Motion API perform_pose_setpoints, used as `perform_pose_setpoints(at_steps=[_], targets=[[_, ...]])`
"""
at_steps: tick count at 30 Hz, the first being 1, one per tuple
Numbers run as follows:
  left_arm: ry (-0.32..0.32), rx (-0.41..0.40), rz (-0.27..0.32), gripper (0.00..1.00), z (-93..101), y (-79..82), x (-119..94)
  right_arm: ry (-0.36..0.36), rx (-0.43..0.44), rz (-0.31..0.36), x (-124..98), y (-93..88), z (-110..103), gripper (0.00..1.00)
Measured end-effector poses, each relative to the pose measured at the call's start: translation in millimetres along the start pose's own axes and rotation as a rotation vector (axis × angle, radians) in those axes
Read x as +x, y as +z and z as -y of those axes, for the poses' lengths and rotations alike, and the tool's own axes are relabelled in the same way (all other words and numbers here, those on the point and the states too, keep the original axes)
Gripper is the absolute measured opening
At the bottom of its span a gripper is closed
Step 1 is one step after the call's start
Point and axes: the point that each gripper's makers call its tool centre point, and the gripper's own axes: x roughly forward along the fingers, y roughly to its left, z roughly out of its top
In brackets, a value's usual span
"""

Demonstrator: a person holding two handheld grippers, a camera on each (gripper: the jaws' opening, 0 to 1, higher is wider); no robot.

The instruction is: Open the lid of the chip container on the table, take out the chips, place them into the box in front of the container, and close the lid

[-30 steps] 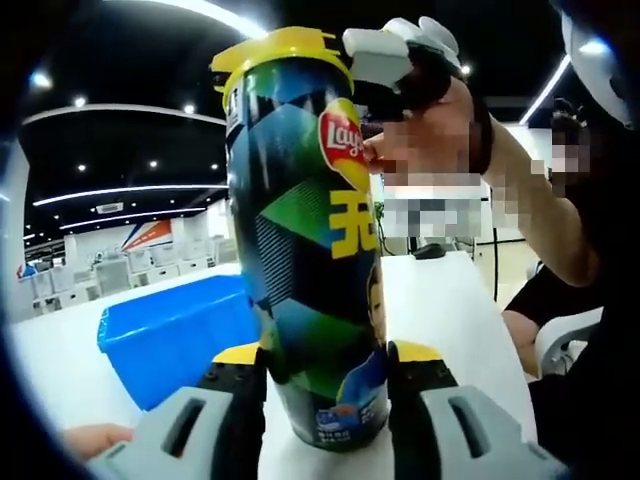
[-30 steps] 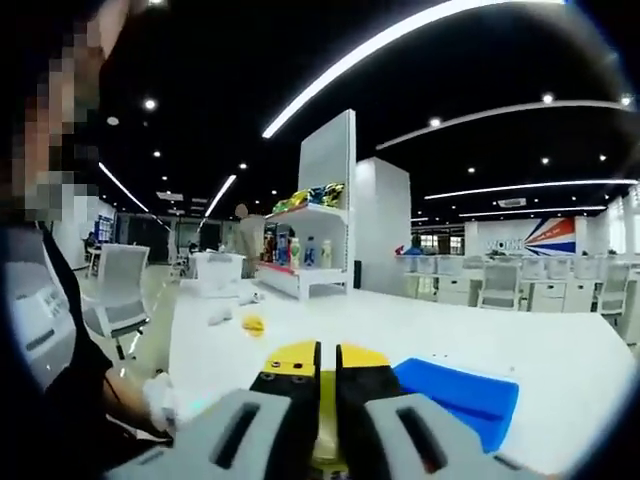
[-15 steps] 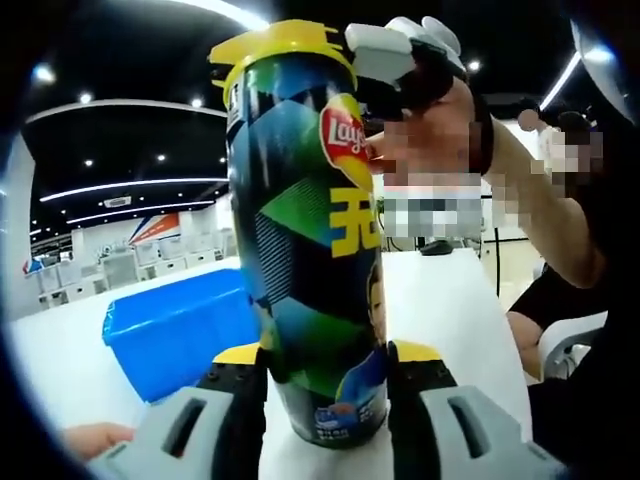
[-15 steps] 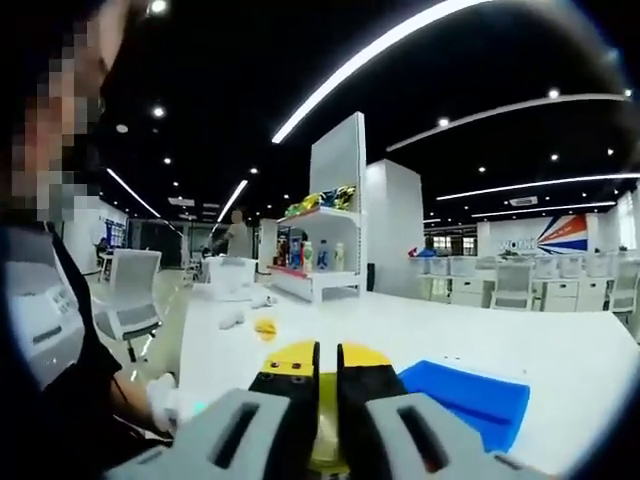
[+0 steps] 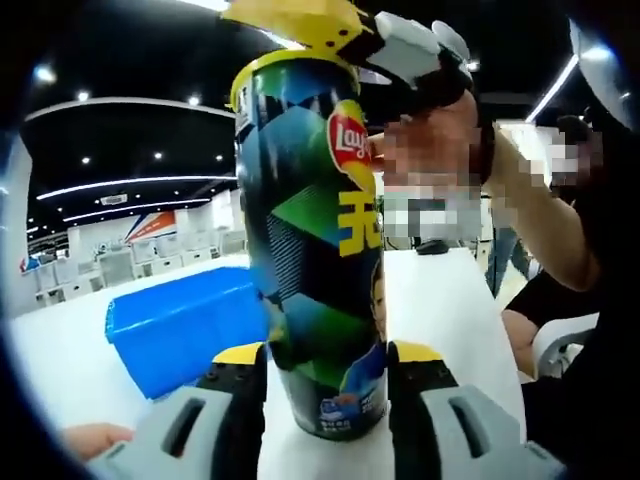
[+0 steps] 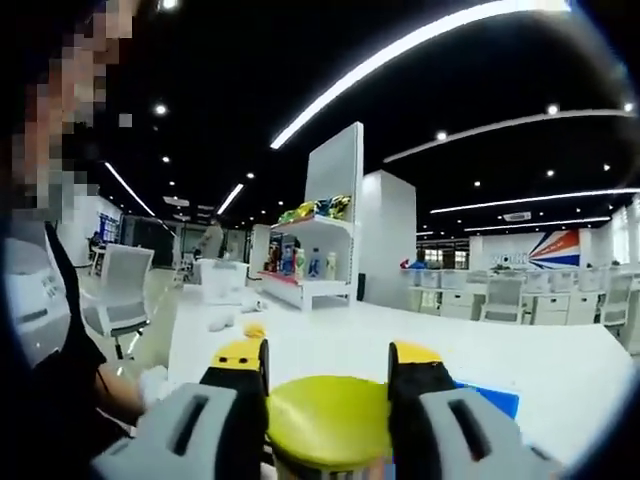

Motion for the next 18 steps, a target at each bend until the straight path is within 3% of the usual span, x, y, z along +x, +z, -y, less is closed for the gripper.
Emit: perform_pose_setpoints(at_steps=[4,13,18], targets=[[0.012,-0.017,0.017,0.52,-5.2,8.4,-6.7,-0.032,-0.008,0.026,-3.7,5.7,6.5,0.6],[0.034,-0.003,0.022,0.57,-12.1,16.0,-13.6,-0.024,0.012,0.077,-7.0,16.6,4.4,0.8],[0.055,0.003,0.074,0.72,-23.3,30.0,-19.7,-0.015,0.03,0.073,-7.2,14.7,3.1,0.94]])
